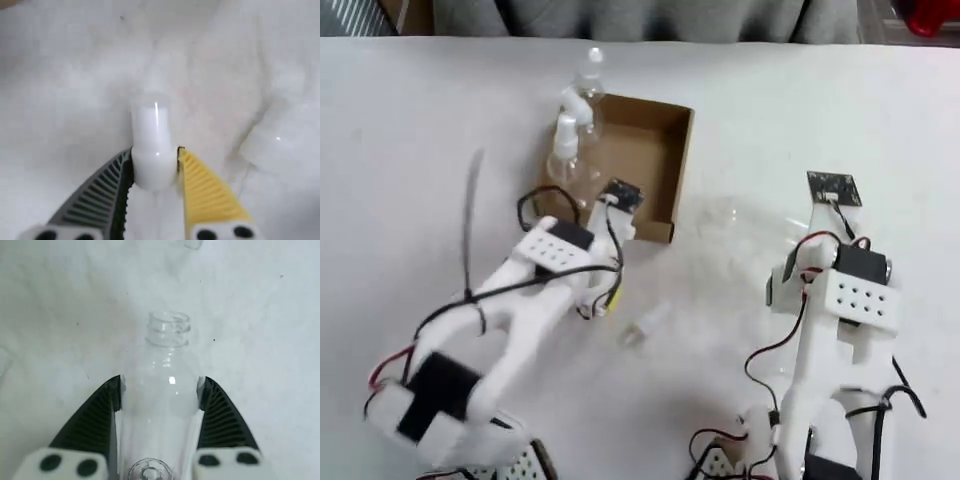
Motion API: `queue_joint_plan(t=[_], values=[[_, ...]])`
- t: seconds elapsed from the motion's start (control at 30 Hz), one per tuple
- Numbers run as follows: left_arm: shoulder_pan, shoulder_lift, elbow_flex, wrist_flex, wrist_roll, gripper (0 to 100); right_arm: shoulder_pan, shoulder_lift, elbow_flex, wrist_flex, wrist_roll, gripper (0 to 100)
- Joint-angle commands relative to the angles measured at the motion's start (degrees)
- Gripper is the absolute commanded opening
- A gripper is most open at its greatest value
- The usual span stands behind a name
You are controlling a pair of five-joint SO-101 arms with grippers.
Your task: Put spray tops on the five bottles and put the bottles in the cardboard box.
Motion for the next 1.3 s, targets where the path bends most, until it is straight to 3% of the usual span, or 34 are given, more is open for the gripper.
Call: queue_joint_plan(t=[0.0, 0.3, 0.47, 0.8, 0.93, 1.07, 1.27], values=[[-0.75, -16.22, -2.11, 7.03, 0.35, 2, -1.01, -5.93, -5.89, 3.3, 2.37, 1.6], [-0.84, -44.79, 1.67, 10.73, 0.44, 2, -12.26, -26.33, -8.09, 6.2, 9.85, 2.1], [-6.29, -57.19, 1.32, 9.67, 0.53, 2, -20.79, -35.38, -7.56, -1.36, 9.05, 1.7], [-19.91, -67.56, 1.32, -4.04, 0.62, 2, -32.22, -43.3, 11.34, -31.16, -7.56, 1.6], [-22.02, -68.7, 1.32, -10.9, 0.7, 2, -36.44, -48.92, 20.75, -42.15, -8.26, 1.6], [-22.02, -68.7, 1.32, -19.16, 6.95, 2, -41.54, -55.43, 30.15, -51.21, -8.26, 1.6], [-21.49, -68.62, 1.32, -34.9, 10.99, 2, -47.08, -64.04, 39.74, -57.89, -8.26, 1.6]])
